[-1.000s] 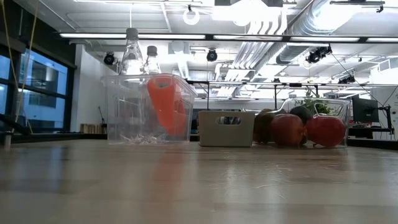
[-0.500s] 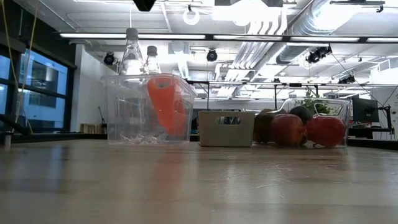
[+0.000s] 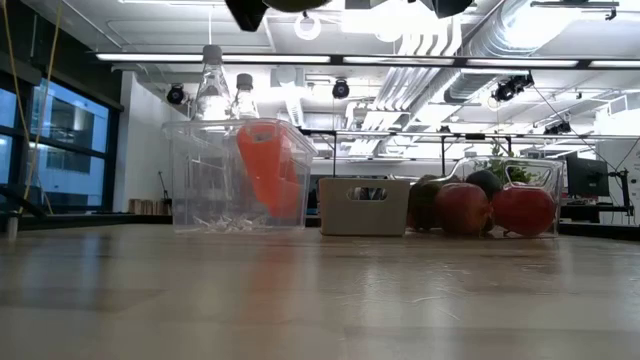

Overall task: Pick & Place Food Item
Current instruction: Put the green apple into the right transparent bin

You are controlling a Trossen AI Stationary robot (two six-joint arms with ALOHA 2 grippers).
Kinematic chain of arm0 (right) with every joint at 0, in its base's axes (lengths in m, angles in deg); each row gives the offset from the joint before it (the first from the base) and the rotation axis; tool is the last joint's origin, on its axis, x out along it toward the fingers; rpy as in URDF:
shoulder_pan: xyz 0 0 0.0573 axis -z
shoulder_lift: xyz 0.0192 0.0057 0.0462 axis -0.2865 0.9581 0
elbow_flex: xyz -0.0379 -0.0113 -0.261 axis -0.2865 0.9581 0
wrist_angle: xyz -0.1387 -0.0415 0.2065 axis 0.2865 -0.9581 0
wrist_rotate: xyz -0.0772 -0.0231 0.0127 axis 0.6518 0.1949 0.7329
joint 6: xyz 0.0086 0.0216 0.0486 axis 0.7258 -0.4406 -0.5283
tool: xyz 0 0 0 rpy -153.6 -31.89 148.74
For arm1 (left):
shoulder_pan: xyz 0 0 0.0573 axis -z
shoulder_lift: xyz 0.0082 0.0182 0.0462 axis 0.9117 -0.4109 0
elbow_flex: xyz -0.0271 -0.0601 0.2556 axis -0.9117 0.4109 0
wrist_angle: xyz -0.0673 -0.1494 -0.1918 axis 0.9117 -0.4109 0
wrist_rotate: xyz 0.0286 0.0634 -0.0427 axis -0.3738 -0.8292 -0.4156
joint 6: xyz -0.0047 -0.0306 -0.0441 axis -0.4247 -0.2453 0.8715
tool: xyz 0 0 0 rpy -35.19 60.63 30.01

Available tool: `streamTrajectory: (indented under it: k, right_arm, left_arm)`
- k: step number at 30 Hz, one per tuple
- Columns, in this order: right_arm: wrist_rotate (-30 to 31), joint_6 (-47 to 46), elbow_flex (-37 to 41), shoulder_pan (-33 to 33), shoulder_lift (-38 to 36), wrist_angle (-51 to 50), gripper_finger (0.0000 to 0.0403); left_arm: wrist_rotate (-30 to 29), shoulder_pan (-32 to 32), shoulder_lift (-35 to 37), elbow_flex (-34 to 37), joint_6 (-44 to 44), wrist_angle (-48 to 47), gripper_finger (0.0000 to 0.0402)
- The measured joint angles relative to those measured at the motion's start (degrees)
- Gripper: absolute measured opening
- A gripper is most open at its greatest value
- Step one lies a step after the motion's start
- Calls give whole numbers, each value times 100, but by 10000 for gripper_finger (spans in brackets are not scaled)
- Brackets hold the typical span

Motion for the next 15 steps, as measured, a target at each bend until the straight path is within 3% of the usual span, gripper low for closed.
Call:
streamTrajectory:
  k: [10, 12, 15]
  right_arm:
    - [87, -1168, -9, -97, 15, -433, 318]
    - [329, -1390, -9, -138, 15, -467, 321]
    - [1277, -1757, -9, -216, 15, -487, 314]
  left_arm:
    - [-553, 117, 361, -32, -1188, 479, 384]
    - [-571, 144, 551, -32, -1562, 478, 384]
    - [-571, 160, 811, -32, -1948, 383, 384]
